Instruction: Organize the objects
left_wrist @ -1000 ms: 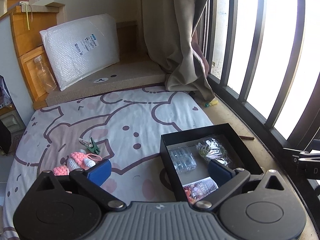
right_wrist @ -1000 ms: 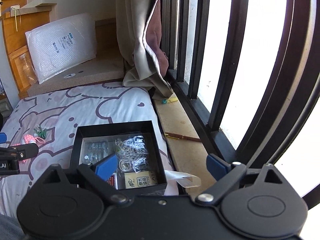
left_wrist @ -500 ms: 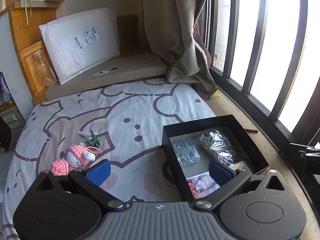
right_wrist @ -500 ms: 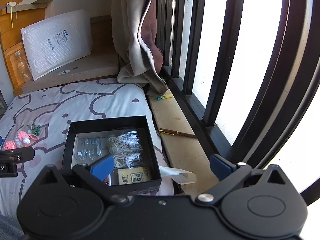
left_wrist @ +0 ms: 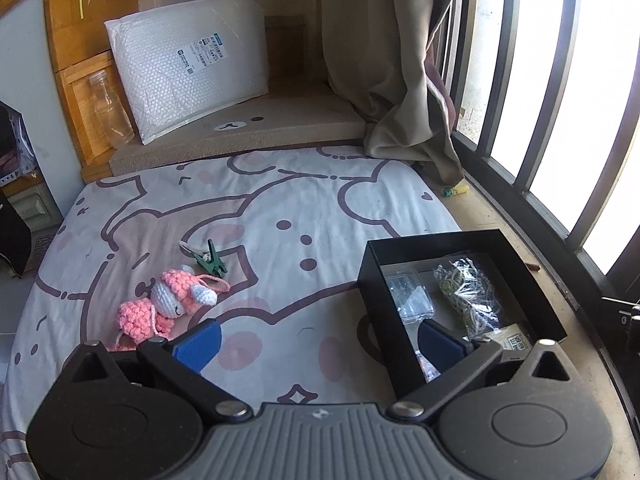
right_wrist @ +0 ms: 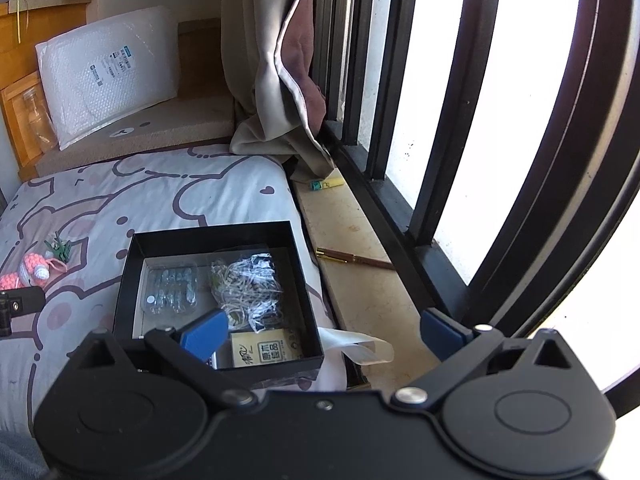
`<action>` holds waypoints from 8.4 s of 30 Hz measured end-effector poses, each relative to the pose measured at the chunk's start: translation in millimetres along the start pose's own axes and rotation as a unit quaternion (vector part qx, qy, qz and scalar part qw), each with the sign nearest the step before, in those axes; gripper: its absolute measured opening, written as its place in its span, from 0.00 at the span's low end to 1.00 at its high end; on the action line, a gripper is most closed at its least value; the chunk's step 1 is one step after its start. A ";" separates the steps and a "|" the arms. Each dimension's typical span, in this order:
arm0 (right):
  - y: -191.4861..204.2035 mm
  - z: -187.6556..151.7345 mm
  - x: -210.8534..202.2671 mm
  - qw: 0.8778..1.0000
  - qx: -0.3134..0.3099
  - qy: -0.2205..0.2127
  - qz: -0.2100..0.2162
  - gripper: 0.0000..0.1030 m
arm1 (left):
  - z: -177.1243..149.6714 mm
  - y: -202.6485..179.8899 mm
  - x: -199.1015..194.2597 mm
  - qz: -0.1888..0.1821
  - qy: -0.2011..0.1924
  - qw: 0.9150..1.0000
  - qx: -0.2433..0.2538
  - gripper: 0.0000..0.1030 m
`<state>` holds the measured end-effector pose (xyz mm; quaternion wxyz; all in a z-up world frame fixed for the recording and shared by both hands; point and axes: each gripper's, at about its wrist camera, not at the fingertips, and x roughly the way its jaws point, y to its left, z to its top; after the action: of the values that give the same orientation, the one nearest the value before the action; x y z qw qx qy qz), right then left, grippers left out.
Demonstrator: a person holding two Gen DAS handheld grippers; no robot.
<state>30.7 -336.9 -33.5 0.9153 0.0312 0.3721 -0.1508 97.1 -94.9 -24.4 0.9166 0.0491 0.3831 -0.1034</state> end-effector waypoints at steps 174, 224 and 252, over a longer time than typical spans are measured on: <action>275.7 56.3 97.9 0.962 -0.132 0.093 0.221 0.25 | -11.2 182.8 57.3 0.002 0.071 0.997 -0.036 0.36; 169.0 29.2 -24.5 0.974 -0.043 0.011 0.223 0.25 | -0.6 125.9 -78.2 0.004 -0.009 0.996 -0.094 0.37; 88.1 33.5 -5.8 0.978 0.018 0.011 0.208 0.25 | 6.8 70.5 -50.2 -0.032 -0.003 0.996 -0.086 0.37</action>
<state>75.6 -257.2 -10.2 0.9217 0.1260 0.3651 0.0364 83.4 -19.8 16.8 0.9146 -0.0426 0.3896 -0.0992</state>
